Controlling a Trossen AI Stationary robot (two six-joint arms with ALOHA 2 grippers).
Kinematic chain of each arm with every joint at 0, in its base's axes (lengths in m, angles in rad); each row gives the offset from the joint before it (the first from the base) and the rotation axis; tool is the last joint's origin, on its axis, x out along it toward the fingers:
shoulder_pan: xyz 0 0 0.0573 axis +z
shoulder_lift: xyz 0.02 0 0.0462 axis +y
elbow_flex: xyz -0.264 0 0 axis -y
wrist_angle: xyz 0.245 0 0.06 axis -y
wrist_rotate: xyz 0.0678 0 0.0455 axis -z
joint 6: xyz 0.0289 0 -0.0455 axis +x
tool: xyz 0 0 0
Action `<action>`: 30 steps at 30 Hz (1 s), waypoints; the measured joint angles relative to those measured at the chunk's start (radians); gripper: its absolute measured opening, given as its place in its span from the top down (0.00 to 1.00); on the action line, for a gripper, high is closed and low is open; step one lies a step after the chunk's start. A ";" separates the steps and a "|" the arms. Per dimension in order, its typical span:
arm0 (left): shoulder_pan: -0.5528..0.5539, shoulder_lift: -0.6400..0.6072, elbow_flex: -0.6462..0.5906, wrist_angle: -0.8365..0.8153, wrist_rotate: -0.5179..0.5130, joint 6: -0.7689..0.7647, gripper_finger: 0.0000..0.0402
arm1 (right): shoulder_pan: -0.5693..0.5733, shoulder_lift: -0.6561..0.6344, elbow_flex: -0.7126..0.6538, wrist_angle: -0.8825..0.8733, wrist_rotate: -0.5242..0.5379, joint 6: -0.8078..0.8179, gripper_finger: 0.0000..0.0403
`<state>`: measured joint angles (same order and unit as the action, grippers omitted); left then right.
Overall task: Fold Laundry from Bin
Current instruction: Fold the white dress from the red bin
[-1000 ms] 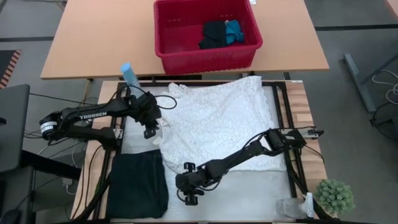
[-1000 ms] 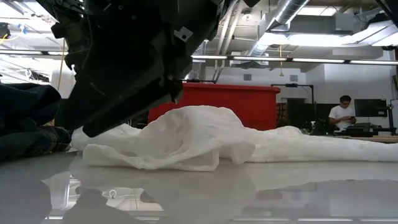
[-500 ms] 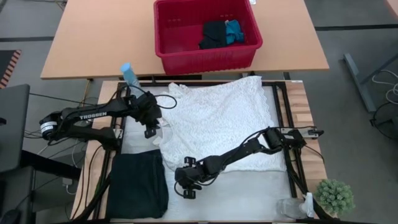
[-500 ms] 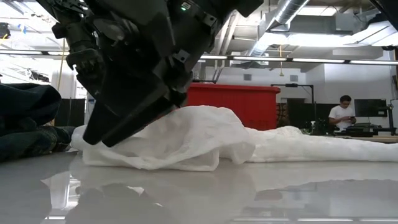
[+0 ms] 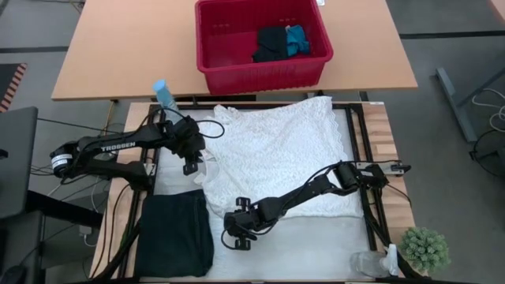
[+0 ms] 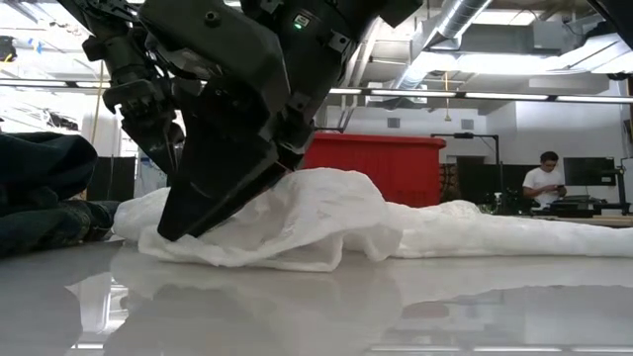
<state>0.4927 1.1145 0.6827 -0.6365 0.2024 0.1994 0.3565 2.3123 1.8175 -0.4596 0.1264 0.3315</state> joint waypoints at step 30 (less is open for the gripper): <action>0.000 0.000 0.000 0.000 -0.005 0.039 0.72 | 0.034 -0.003 0.286 -0.120 -0.260 0.011 0.97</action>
<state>0.4927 1.1145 0.6830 -0.6369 0.1974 0.2382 0.3903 2.3090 2.1035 -0.5798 -0.1332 0.3420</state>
